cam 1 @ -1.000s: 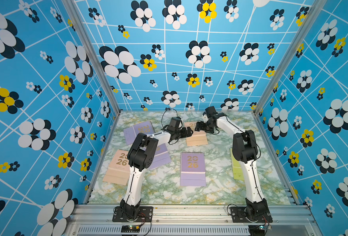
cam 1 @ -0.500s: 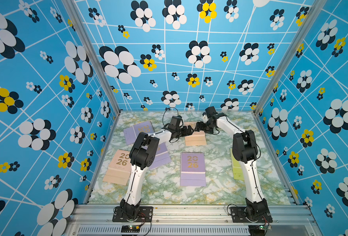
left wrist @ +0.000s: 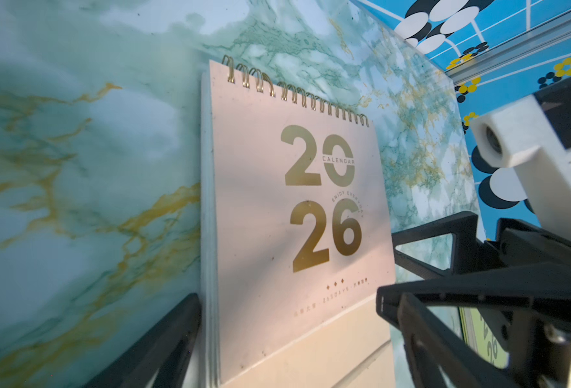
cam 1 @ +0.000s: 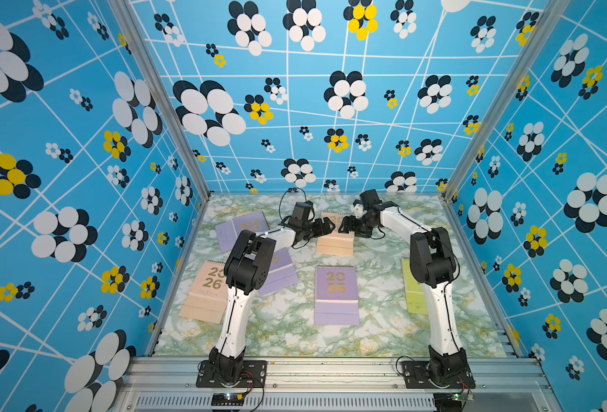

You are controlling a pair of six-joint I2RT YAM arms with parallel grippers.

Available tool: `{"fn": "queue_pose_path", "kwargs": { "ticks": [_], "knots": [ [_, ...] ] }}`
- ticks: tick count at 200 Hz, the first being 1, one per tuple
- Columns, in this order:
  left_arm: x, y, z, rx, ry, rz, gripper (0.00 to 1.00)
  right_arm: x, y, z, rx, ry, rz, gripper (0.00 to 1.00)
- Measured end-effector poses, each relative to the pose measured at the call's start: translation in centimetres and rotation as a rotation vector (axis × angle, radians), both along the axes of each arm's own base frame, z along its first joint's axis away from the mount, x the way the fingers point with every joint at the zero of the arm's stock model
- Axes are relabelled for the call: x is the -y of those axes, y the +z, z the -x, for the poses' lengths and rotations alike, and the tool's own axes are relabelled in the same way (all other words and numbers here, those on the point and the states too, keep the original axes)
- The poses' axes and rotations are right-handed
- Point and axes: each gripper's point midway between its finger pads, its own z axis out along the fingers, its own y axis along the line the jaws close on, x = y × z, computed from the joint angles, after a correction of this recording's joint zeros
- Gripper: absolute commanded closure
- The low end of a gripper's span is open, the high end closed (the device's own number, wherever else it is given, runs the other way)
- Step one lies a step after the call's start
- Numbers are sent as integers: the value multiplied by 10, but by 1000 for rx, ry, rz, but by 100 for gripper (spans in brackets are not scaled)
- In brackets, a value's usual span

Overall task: Stack the calendars
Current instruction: Pick up the calendar at the center of the board.

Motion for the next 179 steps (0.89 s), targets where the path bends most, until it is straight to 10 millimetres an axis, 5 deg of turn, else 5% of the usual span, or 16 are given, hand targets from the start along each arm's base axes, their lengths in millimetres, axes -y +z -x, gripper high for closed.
{"fn": "queue_pose_path", "kwargs": {
  "ticks": [120, 179],
  "knots": [
    [-16, 2, 11, 7, -17, 98, 12, -6, 21, 15, 34, -12, -94, 34],
    [-18, 8, 13, 14, -19, 117, 22, -7, 51, 11, 100, -16, -120, 38]
  ]
}}
